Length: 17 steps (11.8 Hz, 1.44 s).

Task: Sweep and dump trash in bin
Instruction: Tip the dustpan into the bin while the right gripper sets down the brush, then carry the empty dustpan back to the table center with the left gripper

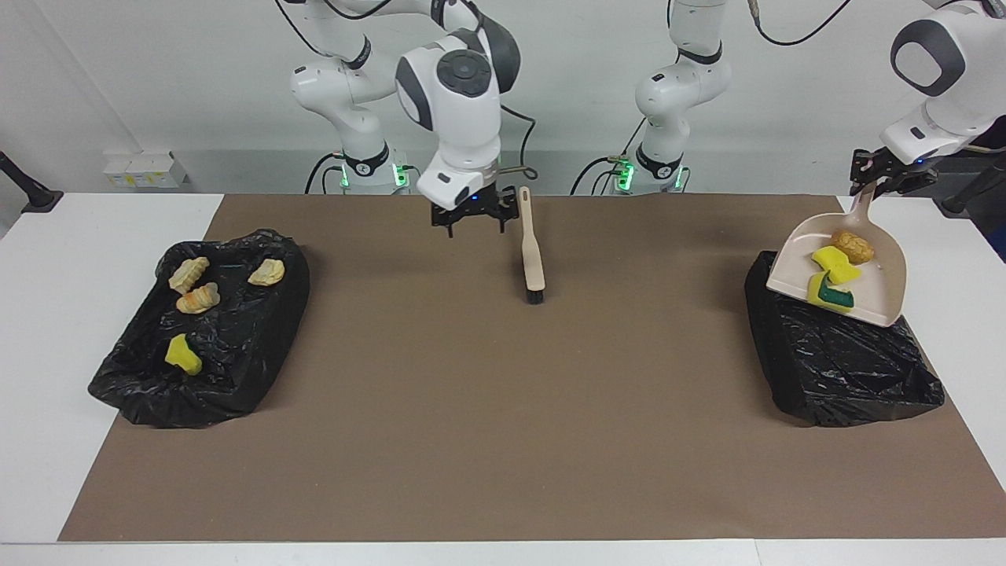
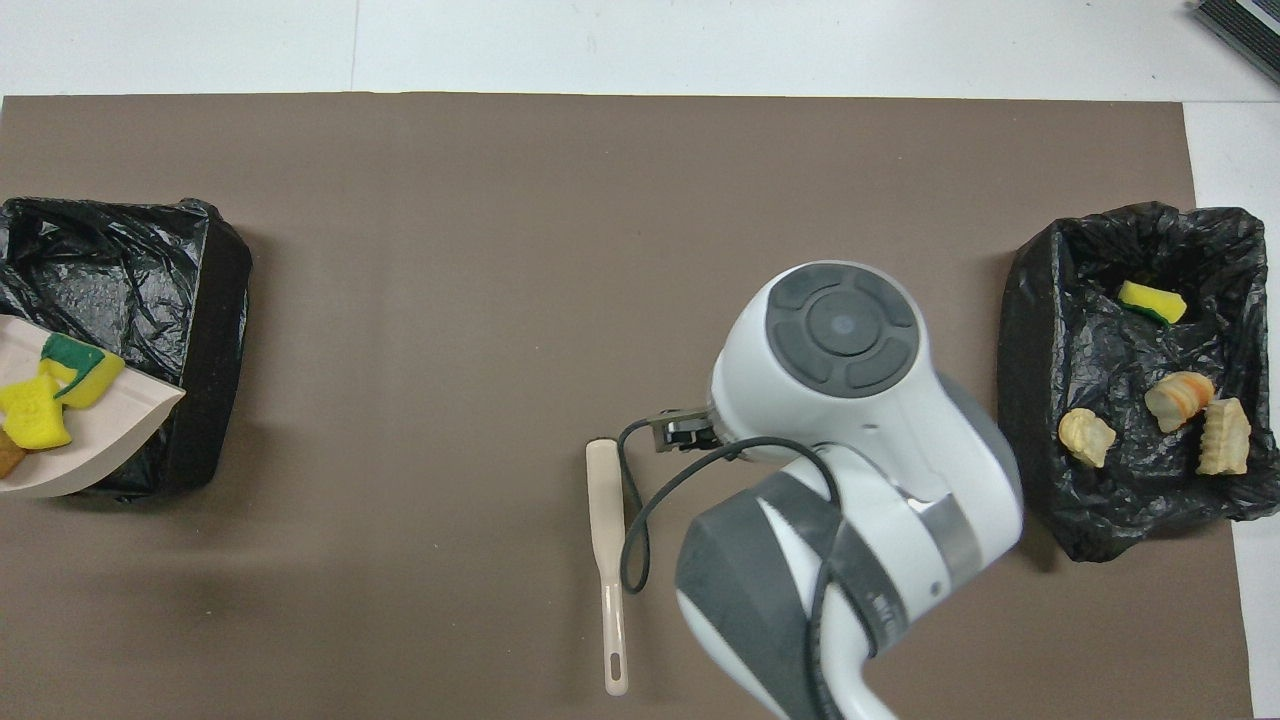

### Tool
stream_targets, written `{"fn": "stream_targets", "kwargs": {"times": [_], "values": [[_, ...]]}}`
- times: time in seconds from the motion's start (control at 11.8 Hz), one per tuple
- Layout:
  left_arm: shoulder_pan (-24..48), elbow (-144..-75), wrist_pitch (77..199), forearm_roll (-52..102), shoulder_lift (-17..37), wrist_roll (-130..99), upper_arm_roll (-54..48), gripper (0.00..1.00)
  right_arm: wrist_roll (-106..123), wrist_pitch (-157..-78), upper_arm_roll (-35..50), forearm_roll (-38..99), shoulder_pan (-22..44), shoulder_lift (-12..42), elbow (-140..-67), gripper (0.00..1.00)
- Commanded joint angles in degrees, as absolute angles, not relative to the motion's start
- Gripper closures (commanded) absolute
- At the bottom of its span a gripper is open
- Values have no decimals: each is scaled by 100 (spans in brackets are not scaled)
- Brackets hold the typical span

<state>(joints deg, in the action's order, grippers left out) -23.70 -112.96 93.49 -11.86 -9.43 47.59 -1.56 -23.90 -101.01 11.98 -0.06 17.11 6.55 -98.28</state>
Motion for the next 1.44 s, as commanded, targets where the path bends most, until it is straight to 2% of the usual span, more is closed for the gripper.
{"fn": "stream_targets", "kwargs": {"times": [0.0,0.42,0.59,0.93,1.19,1.36], "values": [[-2216,-11373,9264,-1772,-1046,4808,-149,100,-1604,-9976,1257,-420,1206,694,-9432,0],[-1302,-11294,9281,-3374,-905,4808,-158,100,436,-9685,1213,-650,-138,659,-9079,0],[-1099,-11285,9325,-3873,-809,4808,-158,100,554,-9677,1204,-878,-429,555,-9062,0],[-950,-10935,9116,-4402,-660,4922,-176,100,-165,-9344,1126,-555,-694,334,-9000,0],[-809,-10093,8641,-4614,-291,5420,-167,100,-106,-9115,914,-281,-809,308,-8921,0],[-713,-9740,8578,-4527,-290,5625,-184,100,-114,-9114,914,-281,-817,229,-8974,0]]}}
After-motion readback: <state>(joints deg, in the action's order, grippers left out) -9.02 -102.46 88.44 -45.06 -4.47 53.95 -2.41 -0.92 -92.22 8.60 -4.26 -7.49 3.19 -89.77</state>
